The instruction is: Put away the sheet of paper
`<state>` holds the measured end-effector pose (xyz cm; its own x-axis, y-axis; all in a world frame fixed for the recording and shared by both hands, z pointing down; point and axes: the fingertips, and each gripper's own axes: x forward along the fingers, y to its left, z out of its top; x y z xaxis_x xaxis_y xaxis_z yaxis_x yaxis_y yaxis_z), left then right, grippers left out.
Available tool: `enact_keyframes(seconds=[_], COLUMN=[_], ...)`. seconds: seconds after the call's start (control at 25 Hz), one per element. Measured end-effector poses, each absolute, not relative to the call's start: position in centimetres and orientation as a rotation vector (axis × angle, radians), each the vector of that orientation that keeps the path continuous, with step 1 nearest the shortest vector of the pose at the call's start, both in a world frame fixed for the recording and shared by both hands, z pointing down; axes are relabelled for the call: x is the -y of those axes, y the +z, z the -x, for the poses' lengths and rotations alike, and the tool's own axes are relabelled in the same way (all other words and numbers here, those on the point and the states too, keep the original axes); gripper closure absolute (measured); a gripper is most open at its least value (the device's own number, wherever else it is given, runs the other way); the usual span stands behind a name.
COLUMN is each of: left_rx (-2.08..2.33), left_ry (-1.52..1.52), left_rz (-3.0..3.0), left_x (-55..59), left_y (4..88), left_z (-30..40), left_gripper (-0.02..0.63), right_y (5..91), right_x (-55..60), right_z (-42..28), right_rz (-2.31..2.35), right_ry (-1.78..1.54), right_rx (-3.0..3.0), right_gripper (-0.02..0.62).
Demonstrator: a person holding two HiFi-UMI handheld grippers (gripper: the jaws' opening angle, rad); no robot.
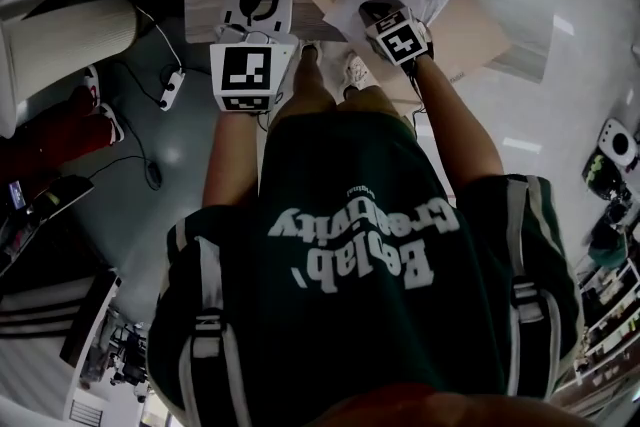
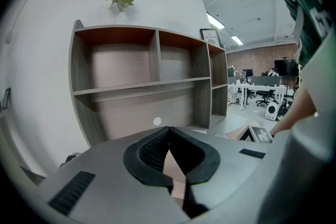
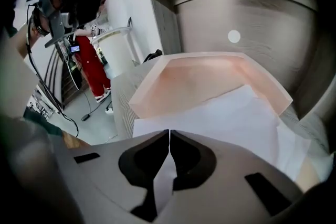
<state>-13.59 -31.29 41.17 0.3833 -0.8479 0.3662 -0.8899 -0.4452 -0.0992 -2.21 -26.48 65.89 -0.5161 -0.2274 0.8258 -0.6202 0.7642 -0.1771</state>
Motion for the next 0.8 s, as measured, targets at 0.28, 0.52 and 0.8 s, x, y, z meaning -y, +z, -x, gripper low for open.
enact_keyframes(seconds=[0.28,0.52,0.8], left_rx=[1.590,1.577,1.576], left_ry=[0.573,0.577,0.581], left_rz=[-2.494,-2.485,-2.474], left_x=[33.1,34.2,35.2], left_y=[42.1,42.5,42.9], left_z=[15.4,16.4,17.0], left_gripper=[0.588,0.588,0.588], right_y=[68.3,68.3,68.4], right_x=[29.5,31.8,34.1], right_z=[1.7,1.4,2.5], right_rz=[-0.731,-0.851,-0.911], right_ry=[0.574,0.588,0.629], right_rx=[2.024,1.990,1.993], right_gripper=[0.558,0.558,0.558])
